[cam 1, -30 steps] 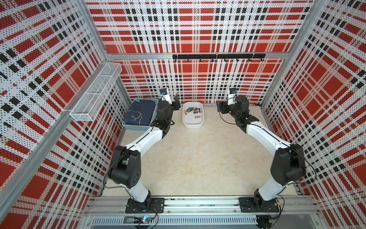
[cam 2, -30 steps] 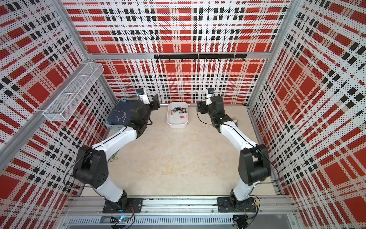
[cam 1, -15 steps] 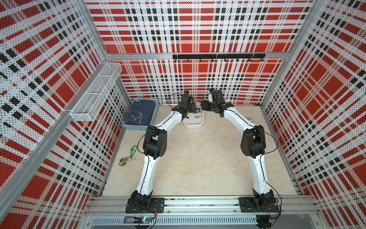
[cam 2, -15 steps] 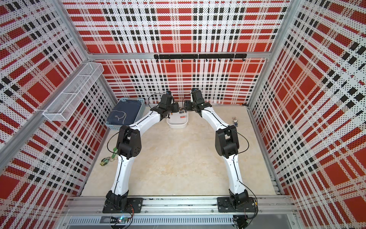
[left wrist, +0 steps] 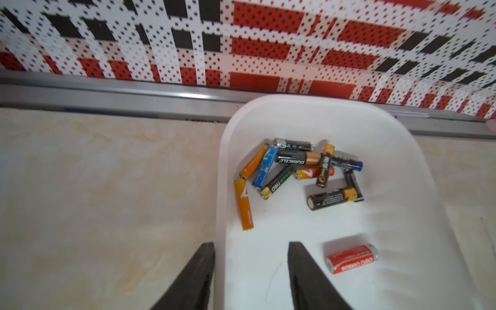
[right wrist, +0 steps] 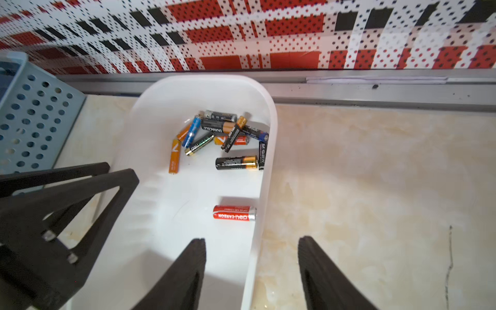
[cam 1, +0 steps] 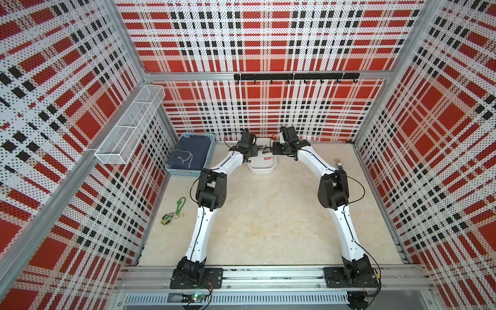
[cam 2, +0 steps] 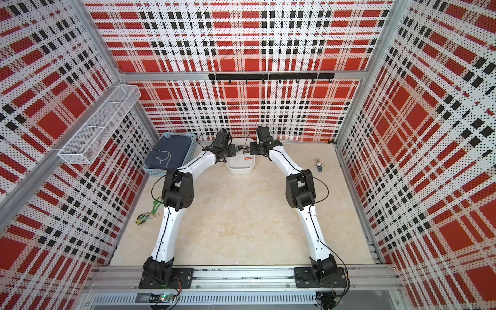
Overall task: Take the batteries out of the storage box
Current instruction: Move the storage box to the center of the board.
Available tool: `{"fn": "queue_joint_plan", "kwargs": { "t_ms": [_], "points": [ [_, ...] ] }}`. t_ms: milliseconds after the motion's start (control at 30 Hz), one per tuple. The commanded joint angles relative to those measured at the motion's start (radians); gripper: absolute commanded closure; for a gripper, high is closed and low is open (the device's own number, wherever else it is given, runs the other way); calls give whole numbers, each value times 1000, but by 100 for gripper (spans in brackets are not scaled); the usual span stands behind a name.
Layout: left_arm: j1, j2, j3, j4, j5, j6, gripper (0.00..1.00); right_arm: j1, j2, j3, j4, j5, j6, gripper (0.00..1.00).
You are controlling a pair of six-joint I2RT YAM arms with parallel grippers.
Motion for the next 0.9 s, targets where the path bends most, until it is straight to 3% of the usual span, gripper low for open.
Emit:
{"fn": "queue_joint_plan", "kwargs": {
  "t_ms": [0, 167, 433, 600, 733, 867],
  "points": [
    [-5, 35, 20, -14, 18, 15, 57, 11, 33, 28, -14, -23, 0, 42],
    [-9, 54, 20, -14, 23, 20, 77, 19, 60, 32, -18, -19, 1, 49],
    [-20, 58, 19, -7, 19, 21, 100, 29, 66, 22, -23, 12, 17, 63],
    [-25, 23, -10, -11, 21, 11, 100, 35, 4, -48, -26, 48, 36, 83],
    [-52, -81, -105, -10, 16, -25, 100, 38, -110, -171, -26, 56, 71, 100],
    [-91, -225, -280, -4, 2, -95, 100, 52, -264, -364, -26, 72, 103, 100]
  ]
}}
